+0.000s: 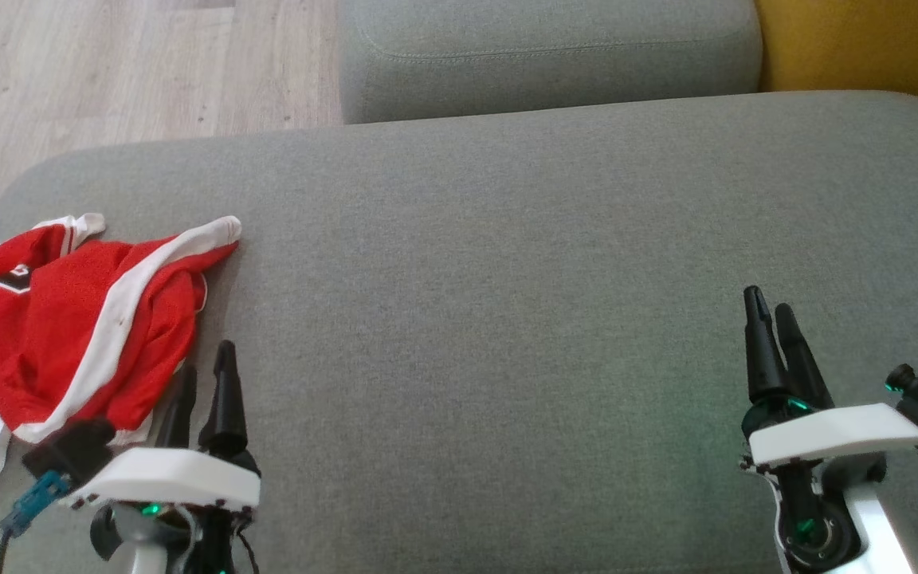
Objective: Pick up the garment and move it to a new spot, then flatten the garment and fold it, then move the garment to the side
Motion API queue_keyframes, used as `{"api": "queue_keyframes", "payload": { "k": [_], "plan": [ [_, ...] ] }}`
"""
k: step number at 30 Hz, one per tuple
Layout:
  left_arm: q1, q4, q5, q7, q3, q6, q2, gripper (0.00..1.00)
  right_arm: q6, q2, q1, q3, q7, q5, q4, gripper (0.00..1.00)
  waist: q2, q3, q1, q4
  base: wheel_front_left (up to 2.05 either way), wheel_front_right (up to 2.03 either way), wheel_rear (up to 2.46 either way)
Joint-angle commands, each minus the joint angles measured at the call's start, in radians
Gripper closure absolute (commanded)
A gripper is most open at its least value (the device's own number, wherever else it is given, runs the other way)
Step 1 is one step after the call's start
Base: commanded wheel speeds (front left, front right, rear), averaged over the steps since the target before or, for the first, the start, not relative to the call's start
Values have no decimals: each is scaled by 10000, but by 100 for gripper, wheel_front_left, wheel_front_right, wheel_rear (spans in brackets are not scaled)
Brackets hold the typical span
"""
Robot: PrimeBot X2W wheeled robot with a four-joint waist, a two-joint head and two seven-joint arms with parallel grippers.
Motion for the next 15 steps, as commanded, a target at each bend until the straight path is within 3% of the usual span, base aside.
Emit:
{"api": "queue_keyframes", "payload": {
  "k": [1, 15],
  "plan": [
    [-567, -474, 383, -144, 60, 52, 165, 0, -4, -106, -568, 113, -182, -396, -426, 0, 0, 1, -1, 1, 0, 0, 0],
    [-566, -625, 2194, -552, -199, 457, 274, 0, -5, 72, -560, 89, -594, -2387, -94, 0, 0, -37, -1, 9, 0, 0, 0]
  ]
}}
